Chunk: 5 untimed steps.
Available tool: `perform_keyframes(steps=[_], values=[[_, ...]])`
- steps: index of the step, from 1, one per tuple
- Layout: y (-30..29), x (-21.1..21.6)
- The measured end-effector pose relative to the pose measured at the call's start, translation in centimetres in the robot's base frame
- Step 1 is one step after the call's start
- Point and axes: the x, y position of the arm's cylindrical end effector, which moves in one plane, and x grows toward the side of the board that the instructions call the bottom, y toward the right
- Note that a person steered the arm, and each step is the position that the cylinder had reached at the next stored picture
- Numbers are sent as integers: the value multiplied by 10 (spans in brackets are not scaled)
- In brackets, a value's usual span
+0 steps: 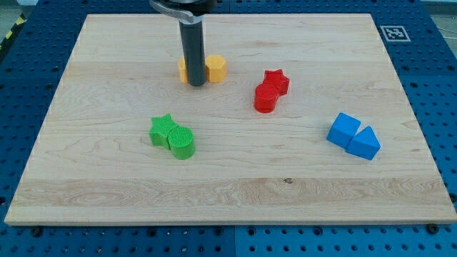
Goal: Separate the yellow heart from the yellow hexagon
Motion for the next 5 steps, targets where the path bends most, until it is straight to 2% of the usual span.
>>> perform_keyframes(steps=[2,3,5], values=[[-50,-25],[-47,-35],[-22,-28]])
